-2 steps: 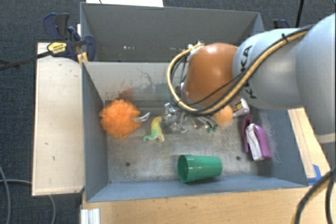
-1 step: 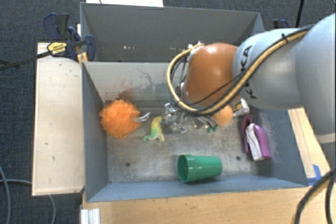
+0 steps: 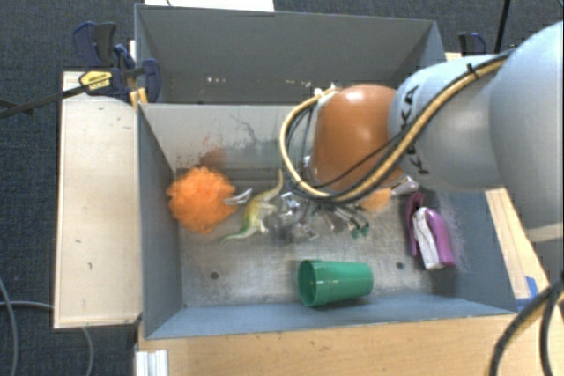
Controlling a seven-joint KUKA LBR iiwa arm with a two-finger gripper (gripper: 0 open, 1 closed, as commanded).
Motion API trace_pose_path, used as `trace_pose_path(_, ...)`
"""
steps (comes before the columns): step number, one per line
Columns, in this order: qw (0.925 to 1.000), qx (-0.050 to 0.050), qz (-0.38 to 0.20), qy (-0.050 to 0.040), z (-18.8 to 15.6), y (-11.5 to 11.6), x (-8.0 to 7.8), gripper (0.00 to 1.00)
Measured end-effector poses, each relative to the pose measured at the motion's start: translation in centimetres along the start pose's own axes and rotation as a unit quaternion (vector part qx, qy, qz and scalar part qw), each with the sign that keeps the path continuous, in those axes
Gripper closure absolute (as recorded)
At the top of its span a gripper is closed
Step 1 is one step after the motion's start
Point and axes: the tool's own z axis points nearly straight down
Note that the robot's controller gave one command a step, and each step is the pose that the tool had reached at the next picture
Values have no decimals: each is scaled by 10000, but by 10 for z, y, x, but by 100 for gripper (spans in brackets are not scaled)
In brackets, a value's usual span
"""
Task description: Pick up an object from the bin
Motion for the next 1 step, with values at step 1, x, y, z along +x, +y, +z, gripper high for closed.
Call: trace_pose_path(1, 9982, -17, -593, 64, -12, 4, 33, 100)
